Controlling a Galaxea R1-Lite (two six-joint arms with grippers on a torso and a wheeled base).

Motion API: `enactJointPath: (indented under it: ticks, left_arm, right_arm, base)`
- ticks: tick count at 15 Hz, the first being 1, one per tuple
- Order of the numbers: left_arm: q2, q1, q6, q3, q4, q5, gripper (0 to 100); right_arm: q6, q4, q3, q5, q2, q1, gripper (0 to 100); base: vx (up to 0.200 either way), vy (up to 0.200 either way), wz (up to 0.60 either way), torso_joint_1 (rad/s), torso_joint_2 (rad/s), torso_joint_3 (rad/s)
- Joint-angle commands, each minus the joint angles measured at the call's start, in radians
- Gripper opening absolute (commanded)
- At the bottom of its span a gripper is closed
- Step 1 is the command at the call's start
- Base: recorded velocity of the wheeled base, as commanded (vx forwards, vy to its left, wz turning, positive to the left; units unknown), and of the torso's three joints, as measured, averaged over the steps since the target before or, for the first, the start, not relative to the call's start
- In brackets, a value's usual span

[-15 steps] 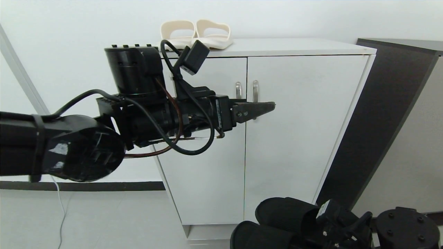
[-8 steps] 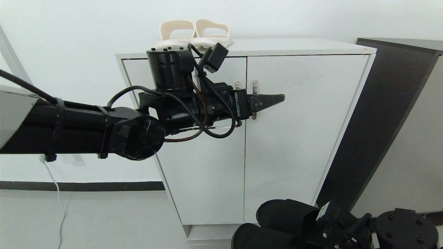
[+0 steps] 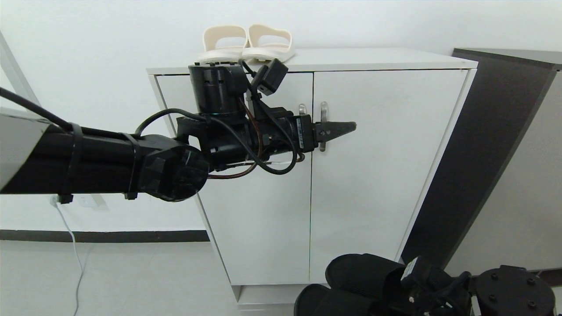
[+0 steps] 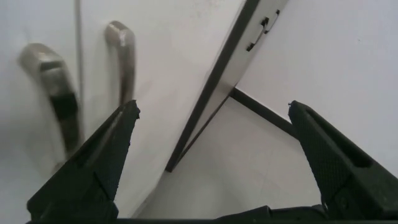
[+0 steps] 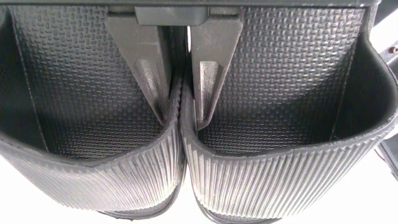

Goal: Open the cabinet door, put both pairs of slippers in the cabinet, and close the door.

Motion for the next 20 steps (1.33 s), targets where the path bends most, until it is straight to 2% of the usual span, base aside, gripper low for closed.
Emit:
enactJointPath:
  ticks: [1, 5, 8, 14, 18, 19, 20]
  left_arm:
    - [-0.01, 0.003, 0.0, -0.003, 0.0, 0.003, 100]
    - [0.021, 0.018, 0.0, -0.048, 0.042, 0.015, 100]
    - [0.058, 0.02, 0.0, -0.094, 0.065, 0.047, 100]
    - [0.093, 0.015, 0.0, -0.163, 0.112, 0.049, 100]
    - [0.104, 0.006, 0.0, -0.164, 0.114, 0.049, 100]
    - [0.107, 0.001, 0.0, -0.163, 0.114, 0.049, 0]
    - [0.105, 0.001, 0.0, -0.161, 0.114, 0.049, 0]
  right_arm:
    - [0.0, 0.0, 0.0, 0.0, 0.0, 0.0, 0]
    - [0.0, 0.0, 0.004, 0.002, 0.002, 0.0, 0]
    - [0.0, 0.0, 0.004, 0.002, 0.0, 0.0, 0]
    - [0.0, 0.0, 0.004, 0.003, 0.003, 0.0, 0]
    - [0.0, 0.0, 0.004, 0.002, 0.005, 0.0, 0]
    - [0.0, 0.0, 0.004, 0.003, 0.005, 0.0, 0]
    - [0.0, 0.0, 0.004, 0.002, 0.005, 0.0, 0]
  base:
    - [0.0, 0.0, 0.0, 0.0, 0.0, 0.0]
    - [0.0, 0.0, 0.0, 0.0, 0.0, 0.0]
    - [0.0, 0.0, 0.0, 0.0, 0.0, 0.0]
    - [0.0, 0.0, 0.0, 0.0, 0.0, 0.0]
    - [0.0, 0.0, 0.0, 0.0, 0.0, 0.0]
    - [0.0, 0.0, 0.0, 0.0, 0.0, 0.0]
    - [0.0, 0.0, 0.0, 0.0, 0.0, 0.0]
